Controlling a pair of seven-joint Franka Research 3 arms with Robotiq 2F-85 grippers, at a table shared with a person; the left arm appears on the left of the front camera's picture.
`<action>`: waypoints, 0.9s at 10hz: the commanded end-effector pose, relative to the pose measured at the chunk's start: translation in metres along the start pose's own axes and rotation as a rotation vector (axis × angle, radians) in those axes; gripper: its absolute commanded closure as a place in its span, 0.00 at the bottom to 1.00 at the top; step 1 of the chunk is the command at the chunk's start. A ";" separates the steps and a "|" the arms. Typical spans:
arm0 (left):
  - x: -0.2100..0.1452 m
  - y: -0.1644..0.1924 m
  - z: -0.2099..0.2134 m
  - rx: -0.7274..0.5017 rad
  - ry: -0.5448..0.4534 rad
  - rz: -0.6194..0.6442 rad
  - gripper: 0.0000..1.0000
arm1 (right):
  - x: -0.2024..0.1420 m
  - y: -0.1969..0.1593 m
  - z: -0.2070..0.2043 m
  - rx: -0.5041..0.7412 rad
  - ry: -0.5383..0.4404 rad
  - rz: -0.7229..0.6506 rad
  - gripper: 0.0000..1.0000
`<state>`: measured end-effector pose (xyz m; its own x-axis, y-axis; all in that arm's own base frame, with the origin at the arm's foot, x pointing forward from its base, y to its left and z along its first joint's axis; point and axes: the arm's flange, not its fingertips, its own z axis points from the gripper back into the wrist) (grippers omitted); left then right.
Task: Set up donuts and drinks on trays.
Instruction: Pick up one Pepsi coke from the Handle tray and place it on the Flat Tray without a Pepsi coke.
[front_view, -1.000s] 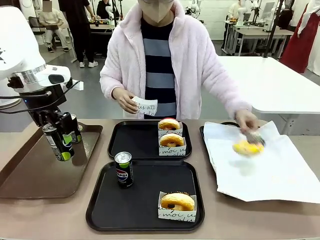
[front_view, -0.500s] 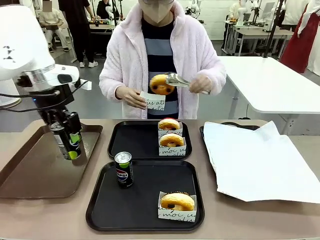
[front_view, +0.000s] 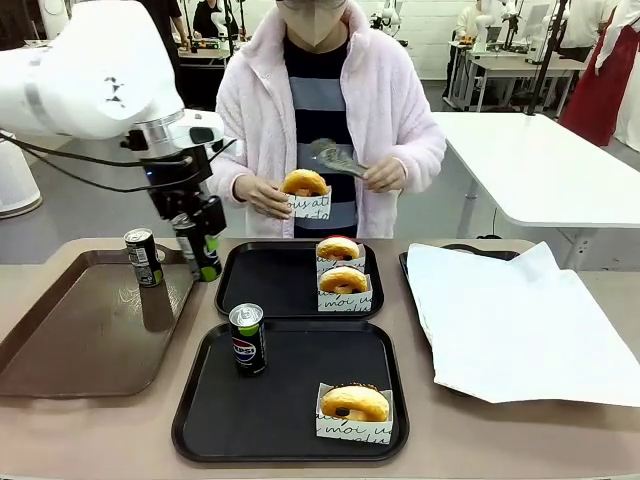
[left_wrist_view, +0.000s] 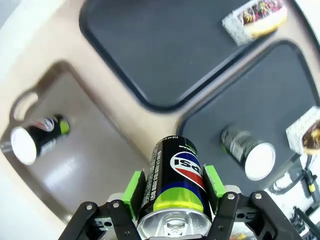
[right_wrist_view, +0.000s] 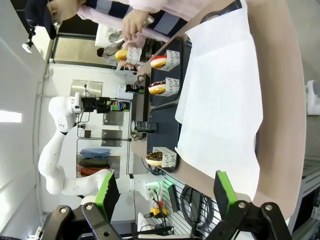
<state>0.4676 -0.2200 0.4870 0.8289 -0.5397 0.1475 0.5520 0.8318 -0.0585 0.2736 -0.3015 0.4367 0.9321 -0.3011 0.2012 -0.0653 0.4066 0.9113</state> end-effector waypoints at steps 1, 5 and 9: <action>0.021 -0.002 -0.003 -0.002 -0.061 0.004 0.40 | 0.000 0.001 0.001 0.013 -0.005 0.008 0.00; -0.129 0.018 0.019 0.025 0.153 -0.208 0.40 | 0.000 0.001 0.001 0.013 -0.005 0.008 0.00; -0.186 0.028 0.040 0.039 0.097 -0.212 0.40 | 0.000 0.001 0.001 0.013 -0.005 0.008 0.00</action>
<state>0.3146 -0.0834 0.4926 0.7170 -0.6959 0.0410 0.6970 0.7166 -0.0264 0.2735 -0.3016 0.4365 0.9321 -0.3015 0.2007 -0.0648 0.4064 0.9114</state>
